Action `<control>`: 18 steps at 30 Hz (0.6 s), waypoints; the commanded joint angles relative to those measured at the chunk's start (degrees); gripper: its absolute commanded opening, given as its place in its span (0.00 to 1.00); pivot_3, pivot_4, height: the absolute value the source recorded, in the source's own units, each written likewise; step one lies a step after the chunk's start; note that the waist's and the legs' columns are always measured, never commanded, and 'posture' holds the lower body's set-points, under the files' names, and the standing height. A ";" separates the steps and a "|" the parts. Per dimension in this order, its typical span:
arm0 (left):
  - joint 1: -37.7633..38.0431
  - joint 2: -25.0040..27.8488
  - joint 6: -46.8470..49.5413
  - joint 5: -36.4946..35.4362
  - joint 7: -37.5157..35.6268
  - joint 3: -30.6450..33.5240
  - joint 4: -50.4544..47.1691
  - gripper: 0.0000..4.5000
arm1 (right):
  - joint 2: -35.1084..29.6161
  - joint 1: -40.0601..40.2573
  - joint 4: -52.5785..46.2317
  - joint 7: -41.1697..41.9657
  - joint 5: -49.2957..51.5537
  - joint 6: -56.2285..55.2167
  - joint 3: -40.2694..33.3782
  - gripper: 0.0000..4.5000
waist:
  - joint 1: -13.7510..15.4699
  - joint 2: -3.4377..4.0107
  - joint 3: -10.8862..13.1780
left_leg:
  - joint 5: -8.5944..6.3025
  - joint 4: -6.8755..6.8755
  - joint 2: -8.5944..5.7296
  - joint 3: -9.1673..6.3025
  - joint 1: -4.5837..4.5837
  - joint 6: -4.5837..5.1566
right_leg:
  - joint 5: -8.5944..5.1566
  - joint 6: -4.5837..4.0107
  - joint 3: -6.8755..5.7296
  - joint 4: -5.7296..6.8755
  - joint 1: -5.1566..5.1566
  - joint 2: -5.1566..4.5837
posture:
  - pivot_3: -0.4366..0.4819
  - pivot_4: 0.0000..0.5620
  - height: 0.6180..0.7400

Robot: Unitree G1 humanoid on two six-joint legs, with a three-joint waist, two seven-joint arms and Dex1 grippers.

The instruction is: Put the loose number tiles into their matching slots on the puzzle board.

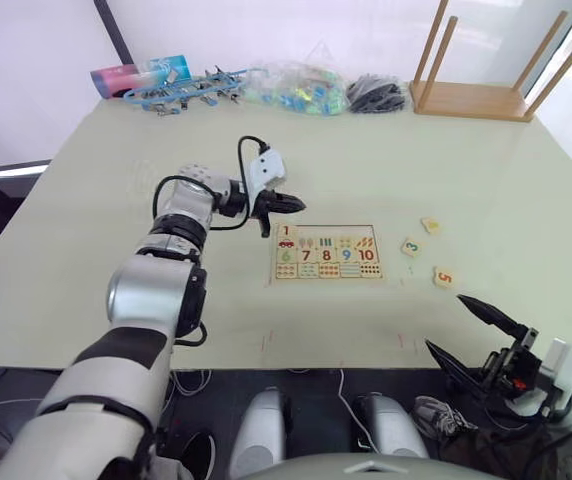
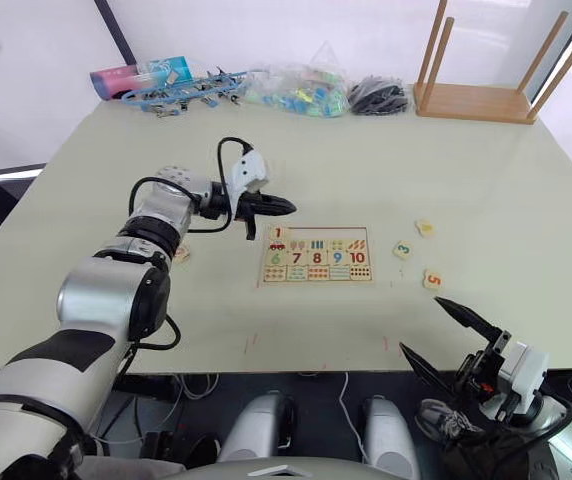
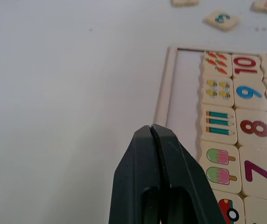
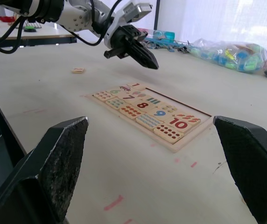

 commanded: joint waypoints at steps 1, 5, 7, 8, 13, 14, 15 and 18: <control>-1.25 3.25 1.18 -4.26 -2.49 3.90 -2.41 0.01 | -0.65 -0.34 -0.61 0.41 1.38 -0.21 -0.61 1.00 | 0.00 0.00 0.00 | 0.00 0.00 0.00 0.00 0.00 0.00 | 0.00 0.01 0.00 0.01 0.00 0.01 | 0.48 0.27 0.98; -0.46 5.26 1.90 -6.36 -3.90 5.48 -3.23 0.01 | -0.80 -0.73 -0.28 0.80 1.73 0.11 -0.72 1.00 | 0.16 0.00 0.00 | 0.00 0.00 0.00 0.00 0.00 0.00 | 0.01 0.02 0.00 0.01 0.01 0.00 | 0.48 0.27 0.98; 0.62 7.13 2.34 -7.84 -5.65 6.61 -4.15 0.01 | -1.00 -1.31 0.03 1.02 1.96 0.52 -0.76 1.00 | 0.18 0.00 0.00 | 0.00 0.03 -0.01 -0.01 0.00 0.00 | 0.01 0.01 0.00 0.02 0.03 0.00 | 0.48 0.27 0.98; 1.46 8.28 2.62 -8.89 -6.56 7.36 -4.93 0.01 | -1.22 -1.84 0.33 1.12 2.18 0.87 -0.84 1.00 | 0.04 0.00 0.00 | 0.00 0.04 -0.02 -0.01 0.00 0.00 | 0.01 0.02 0.02 0.02 0.04 0.00 | 0.48 0.27 0.98; 6.27 12.70 5.94 -13.38 -9.77 10.31 -9.67 0.01 | -1.92 -3.18 1.32 1.39 3.48 2.23 -1.43 1.00 | -0.17 0.00 0.00 | 0.00 0.04 0.00 0.01 0.07 0.00 | 0.01 0.01 0.06 0.09 0.04 0.02 | 0.48 0.27 0.98; 7.53 13.32 6.47 -14.07 -9.91 10.65 -11.00 0.01 | -2.01 -3.27 1.50 1.46 3.65 2.38 -1.61 1.00 | -0.16 0.00 0.00 | 0.00 0.02 0.01 0.02 0.10 0.00 | 0.01 0.01 0.07 0.11 0.03 0.02 | 0.48 0.27 0.98; 9.04 13.98 7.24 -14.95 -9.94 11.16 -12.55 0.01 | -2.06 -3.39 1.59 1.35 3.77 2.66 -1.75 1.00 | -0.14 0.00 0.00 | 0.00 0.02 0.02 0.03 0.13 0.00 | 0.00 -0.01 0.08 0.15 0.04 0.02 | 0.48 0.27 0.98; 15.08 15.89 10.13 -17.69 -9.62 12.57 -18.94 0.01 | -2.19 -3.88 1.85 0.87 4.23 3.64 -2.27 1.00 | 0.02 0.00 0.00 | 0.00 0.04 0.02 0.07 0.20 0.00 | -0.02 -0.03 0.14 0.20 0.06 0.00 | 0.48 0.27 0.98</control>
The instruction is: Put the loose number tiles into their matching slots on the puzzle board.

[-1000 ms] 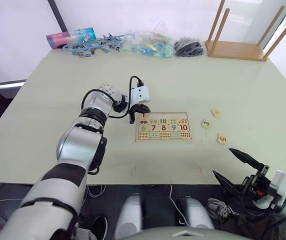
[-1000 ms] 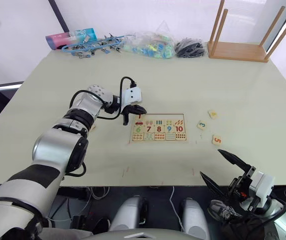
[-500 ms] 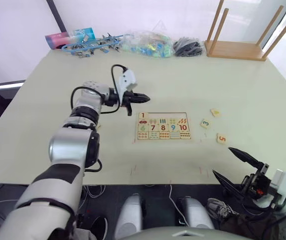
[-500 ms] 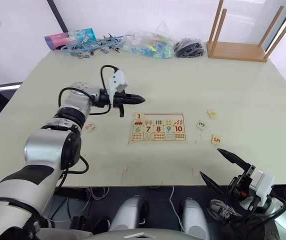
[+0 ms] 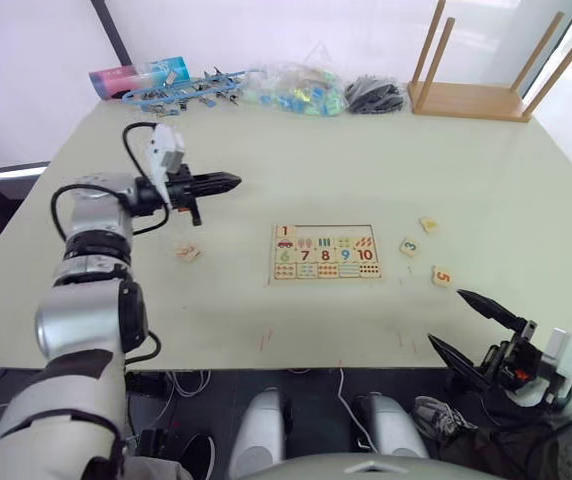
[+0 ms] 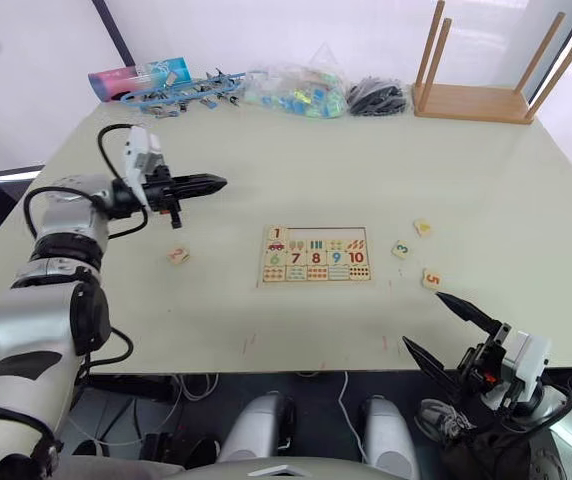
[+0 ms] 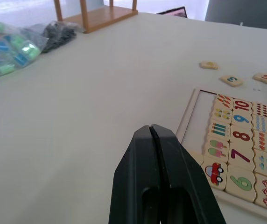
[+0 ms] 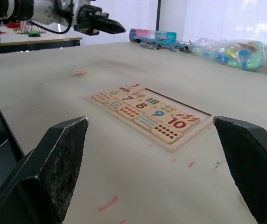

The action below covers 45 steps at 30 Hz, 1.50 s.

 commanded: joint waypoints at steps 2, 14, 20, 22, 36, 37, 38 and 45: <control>7.11 2.57 4.61 -5.05 0.20 2.62 -11.05 0.06 | -0.85 -0.43 -0.10 -0.16 1.77 0.94 -2.25 1.00 | 0.15 -0.01 0.00 | 0.00 0.03 0.00 0.01 0.03 0.00 | 0.00 0.00 0.03 0.03 0.03 -0.01 | 0.48 0.27 0.98; 44.08 6.35 18.78 -15.95 10.83 15.85 -47.01 0.98 | -1.42 -1.84 3.18 -4.38 0.13 5.11 -4.41 1.00 | -0.09 0.01 -0.03 | -0.01 0.00 0.14 -0.11 0.24 -0.02 | -0.01 -0.03 0.19 0.10 0.00 -0.09 | 0.48 0.27 0.98; 55.86 4.43 21.68 -19.45 16.73 19.55 -58.19 0.98 | -2.06 -2.84 5.11 -5.97 -0.03 7.12 -5.75 1.00 | 0.08 0.03 -0.07 | -0.16 -0.02 0.23 -0.12 0.22 -0.27 | -0.01 0.00 0.19 0.10 -0.08 -0.24 | 0.48 0.27 0.98; 63.15 2.42 21.51 -20.80 18.24 22.40 -62.61 0.98 | -2.99 -3.15 6.55 -6.95 -1.40 7.73 -6.47 1.00 | -0.05 0.04 -0.09 | -0.17 -0.04 0.25 -0.05 0.24 -0.29 | -0.01 -0.01 0.20 0.08 -0.08 -0.32 | 0.48 0.27 0.98; 78.05 -0.98 17.74 -22.57 23.13 24.91 -70.08 0.98 | -4.45 -4.35 7.82 -8.28 -2.40 9.58 -8.31 1.00 | 0.07 0.29 -0.29 | -0.24 -0.15 0.32 0.10 0.21 -0.26 | -0.16 0.22 -0.05 -0.03 -0.22 -0.51 | 0.48 0.27 0.98; 78.44 -0.84 17.35 -22.22 23.28 24.75 -70.17 0.98 | -4.53 -4.42 7.80 -8.06 -2.08 9.86 -8.36 1.00 | 0.05 0.30 -0.29 | -0.24 -0.16 0.32 0.10 0.21 -0.26 | -0.16 0.22 -0.05 -0.04 -0.23 -0.51 | 0.48 0.27 0.98; 78.72 -0.70 17.04 -22.00 23.39 24.60 -70.19 0.98 | -4.55 -4.49 7.78 -7.90 -1.89 10.07 -8.42 1.00 | 0.01 0.30 -0.29 | -0.24 -0.16 0.32 0.10 0.21 -0.26 | -0.16 0.22 -0.05 -0.04 -0.23 -0.52 | 0.48 0.27 0.98; 78.77 -0.70 16.15 -22.33 24.70 24.50 -69.83 0.98 | -4.51 -4.68 7.49 -7.39 -1.45 11.03 -8.81 1.00 | 0.02 0.36 -0.25 | -0.24 -0.26 0.33 0.11 0.20 -0.25 | -0.16 0.22 -0.09 -0.15 -0.25 -0.52 | 0.48 0.27 0.98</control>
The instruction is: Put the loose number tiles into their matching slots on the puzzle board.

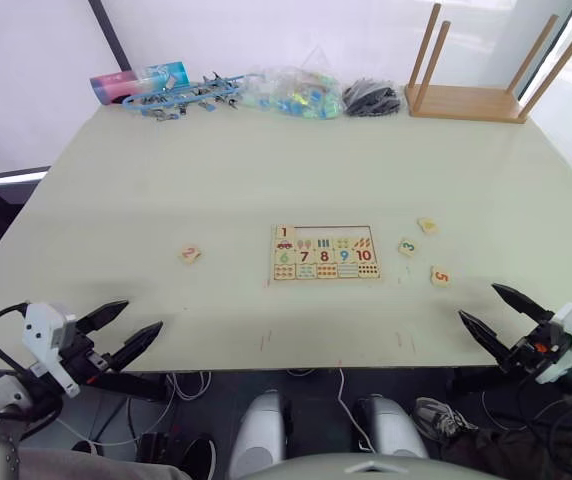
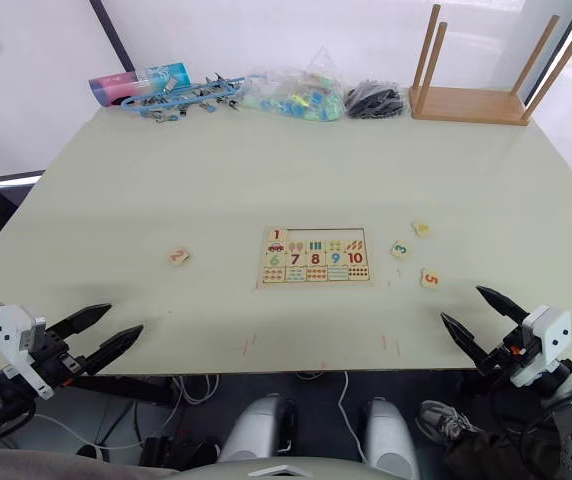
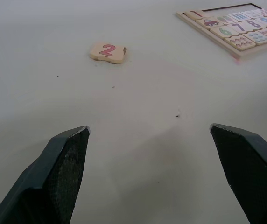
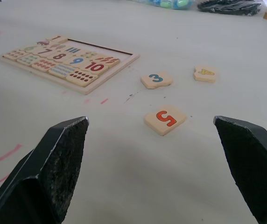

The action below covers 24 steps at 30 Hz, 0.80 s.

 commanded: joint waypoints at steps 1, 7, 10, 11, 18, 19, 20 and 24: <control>-0.03 0.55 -1.55 -0.52 0.77 1.13 -1.01 0.98 | -0.45 -0.03 -1.54 0.51 1.28 0.14 -1.72 1.00 | 0.01 0.00 0.00 | 0.00 -0.02 0.00 0.00 0.00 0.00 | 0.00 0.00 -0.01 -0.03 0.00 0.00 | 0.48 0.27 0.98; -0.98 1.08 -2.72 0.08 1.26 0.76 0.74 0.98 | 0.09 1.28 -1.39 1.06 1.01 -0.65 -1.76 1.00 | 0.01 -0.01 0.00 | 0.00 -0.11 0.00 0.02 -0.02 0.00 | 0.00 0.00 -0.01 -0.14 0.00 0.00 | 0.48 0.27 0.98; -1.22 1.24 -3.00 -0.02 1.34 0.67 1.11 0.98 | 0.35 1.63 -1.51 1.04 0.98 -0.84 -1.78 1.00 | -0.01 0.01 0.01 | -0.01 -0.13 0.00 0.01 -0.02 0.00 | 0.00 0.00 -0.03 -0.15 -0.01 0.00 | 0.48 0.27 0.98; -1.31 1.23 -3.03 -0.09 1.42 0.66 1.15 0.98 | 0.36 1.67 -1.41 1.10 1.01 -0.93 -1.85 1.00 | -0.03 0.02 0.02 | -0.01 -0.13 0.00 0.01 -0.01 0.00 | 0.00 0.00 -0.03 -0.15 -0.01 0.00 | 0.48 0.27 0.98; -1.83 1.24 -3.24 -0.17 1.66 0.46 1.67 0.98 | 0.43 1.71 -0.16 1.72 0.82 -1.87 -2.08 1.00 | 0.00 0.09 0.05 | -0.01 -0.15 0.00 0.03 -0.02 0.00 | 0.00 0.00 -0.08 -0.16 -0.04 -0.08 | 0.48 0.27 0.98; -1.92 1.27 -3.28 -0.14 1.65 0.40 1.81 0.98 | 0.42 1.71 0.16 1.93 0.82 -2.11 -2.16 1.00 | 0.01 0.09 0.06 | -0.01 -0.17 0.00 0.03 -0.02 0.00 | 0.00 0.00 -0.09 -0.16 -0.05 -0.08 | 0.48 0.27 0.98; -2.01 1.30 -3.33 -0.11 1.63 0.35 1.97 0.98 | 0.41 1.70 0.46 2.10 0.82 -2.29 -2.19 1.00 | 0.01 0.09 0.06 | -0.01 -0.19 -0.01 0.03 -0.02 0.00 | 0.00 0.00 -0.09 -0.17 -0.05 -0.08 | 0.48 0.27 0.98; -2.35 1.48 -3.72 0.01 1.45 0.30 2.82 0.98 | 0.32 1.44 1.42 2.68 0.77 -2.81 -2.15 1.00 | -0.01 0.09 0.06 | -0.01 -0.27 -0.01 0.05 -0.02 0.00 | 0.00 0.00 -0.09 -0.21 -0.07 -0.08 | 0.48 0.27 0.98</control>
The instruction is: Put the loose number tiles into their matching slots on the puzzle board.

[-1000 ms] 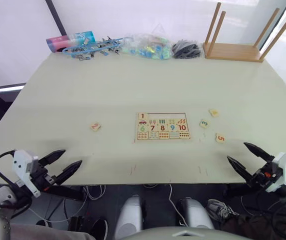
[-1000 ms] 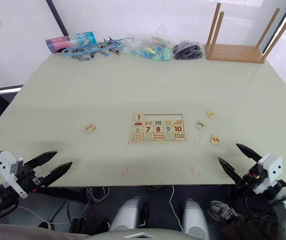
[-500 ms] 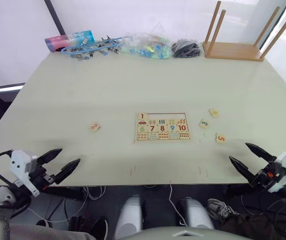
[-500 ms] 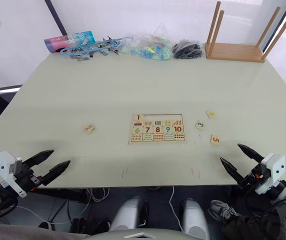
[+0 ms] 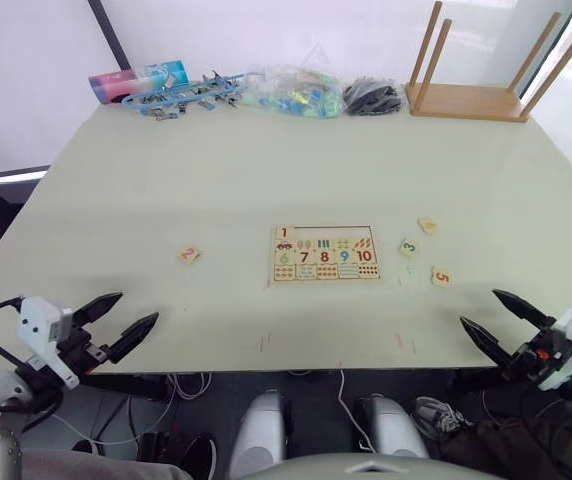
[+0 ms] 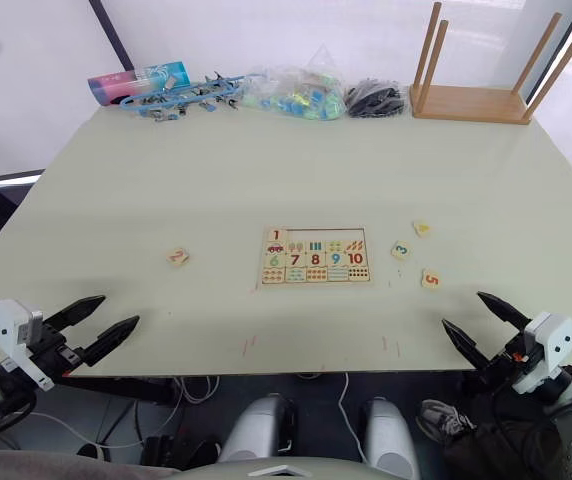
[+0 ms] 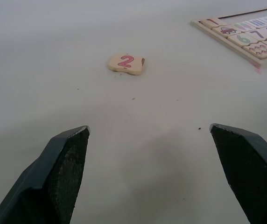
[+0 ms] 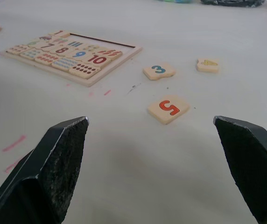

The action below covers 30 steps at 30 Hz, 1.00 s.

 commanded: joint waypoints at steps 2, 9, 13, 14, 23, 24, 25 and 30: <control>-0.31 1.32 -1.44 -0.08 -0.21 0.75 0.35 0.98 | 0.02 -0.34 -0.12 0.80 0.52 -1.71 -1.81 1.00 | 0.00 -0.01 0.00 | 0.00 -0.01 0.00 0.00 0.00 0.00 | 0.00 0.00 0.00 -0.01 0.00 -0.01 | 0.48 0.27 0.98; -0.79 1.77 -2.17 -0.07 -0.75 0.61 1.77 0.98 | 0.13 -0.34 0.30 1.48 0.74 -2.33 -1.94 1.00 | 0.01 0.02 0.01 | 0.00 -0.08 -0.02 0.01 0.01 0.00 | 0.00 0.00 0.00 -0.06 -0.01 -0.04 | 0.48 0.27 0.98; -2.53 2.29 -2.36 -0.31 -0.74 0.25 3.29 0.98 | 0.17 0.09 -0.33 2.11 1.08 -2.74 -1.92 1.00 | 0.04 0.03 0.02 | 0.00 -0.11 -0.03 0.01 0.00 0.00 | 0.00 0.00 -0.02 -0.07 -0.02 -0.06 | 0.48 0.27 0.98; -3.36 2.52 -2.27 -0.31 -0.58 0.07 3.85 0.98 | 0.14 0.28 -0.67 2.36 1.32 -2.74 -1.93 1.00 | 0.08 0.04 0.03 | 0.00 -0.11 -0.04 0.00 0.00 0.00 | 0.00 0.00 -0.02 -0.07 -0.02 -0.06 | 0.48 0.27 0.98; -11.26 5.58 -0.39 1.79 0.08 -3.77 8.92 0.98 | -0.50 2.43 -4.45 10.20 5.63 -2.92 -1.11 1.00 | 0.11 0.02 0.03 | 0.00 -0.12 -0.05 0.04 0.00 0.00 | 0.00 0.00 -0.08 -0.08 -0.02 -0.09 | 0.48 0.27 0.98; -12.75 6.24 -0.41 2.61 -0.05 -4.95 10.05 0.98 | -0.65 2.71 -5.08 11.23 6.13 -2.71 -0.84 1.00 | 0.14 0.03 0.04 | 0.00 -0.12 -0.06 0.02 0.00 0.00 | 0.00 0.00 -0.09 -0.08 -0.01 -0.09 | 0.48 0.27 0.98; -14.58 6.98 -0.42 3.58 -0.23 -6.38 11.43 0.98 | -0.93 2.96 -5.74 12.38 6.67 -2.31 -0.52 1.00 | 0.16 0.03 0.04 | 0.00 -0.12 -0.06 0.00 0.00 0.00 | 0.00 0.00 -0.12 -0.08 -0.01 -0.09 | 0.48 0.27 0.98; -23.38 9.25 0.06 6.61 -1.73 -12.19 17.99 0.98 | -1.84 2.70 -6.86 15.87 7.32 -1.64 0.28 1.00 | 0.13 -0.04 0.03 | 0.00 -0.12 -0.07 0.00 -0.01 0.00 | 0.00 0.01 -0.18 -0.08 0.00 -0.09 | 0.48 0.27 0.98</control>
